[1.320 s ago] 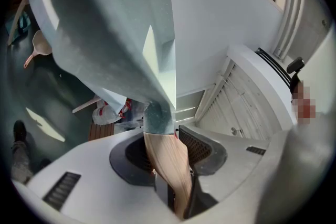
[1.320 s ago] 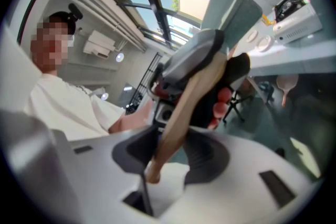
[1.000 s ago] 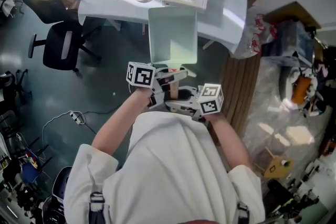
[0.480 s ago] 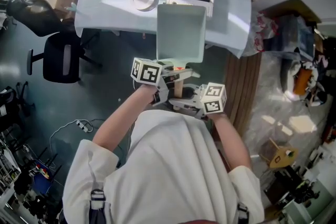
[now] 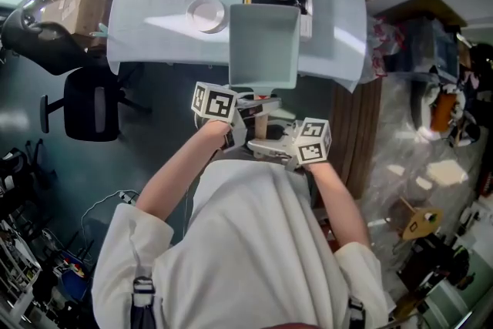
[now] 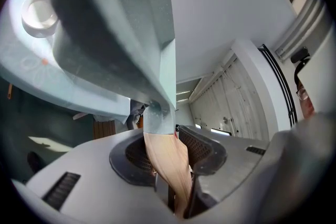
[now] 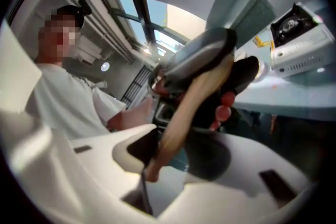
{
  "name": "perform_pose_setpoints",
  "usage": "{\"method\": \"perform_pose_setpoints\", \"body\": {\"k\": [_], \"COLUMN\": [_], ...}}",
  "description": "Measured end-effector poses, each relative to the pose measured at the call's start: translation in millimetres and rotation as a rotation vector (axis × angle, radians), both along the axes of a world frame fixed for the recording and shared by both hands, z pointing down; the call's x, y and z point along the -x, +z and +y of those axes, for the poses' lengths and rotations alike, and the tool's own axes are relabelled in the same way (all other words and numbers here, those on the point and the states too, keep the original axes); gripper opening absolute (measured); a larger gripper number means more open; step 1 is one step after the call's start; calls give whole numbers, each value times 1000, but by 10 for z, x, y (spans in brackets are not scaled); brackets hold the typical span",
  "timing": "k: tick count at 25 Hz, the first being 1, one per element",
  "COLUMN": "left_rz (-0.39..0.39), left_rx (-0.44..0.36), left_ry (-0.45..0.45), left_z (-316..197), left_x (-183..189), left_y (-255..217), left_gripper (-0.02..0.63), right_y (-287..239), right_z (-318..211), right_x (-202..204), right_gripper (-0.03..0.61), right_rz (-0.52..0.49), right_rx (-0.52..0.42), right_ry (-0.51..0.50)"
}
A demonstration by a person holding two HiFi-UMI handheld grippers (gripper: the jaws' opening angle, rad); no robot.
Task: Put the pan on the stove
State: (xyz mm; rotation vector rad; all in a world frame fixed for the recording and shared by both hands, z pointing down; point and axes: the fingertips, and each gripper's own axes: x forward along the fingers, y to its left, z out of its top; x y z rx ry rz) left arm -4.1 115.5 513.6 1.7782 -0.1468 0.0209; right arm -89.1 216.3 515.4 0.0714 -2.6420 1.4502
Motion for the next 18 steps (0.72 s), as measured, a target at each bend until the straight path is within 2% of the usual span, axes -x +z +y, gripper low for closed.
{"method": "perform_pose_setpoints", "body": {"k": [10, 18], "left_rz": [-18, -3], "left_rx": [10, 6], "left_ry": [-42, -115], "left_z": [-541, -1044], "left_x": [-90, -309], "left_y": [111, 120], "left_gripper": [153, 153], "right_y": [68, 84], "right_z": [-492, -937], "right_x": [-124, -424], "right_gripper": [170, 170], "right_rz": [-16, -15], "right_rx": [19, 11], "right_ry": [-48, -119]}}
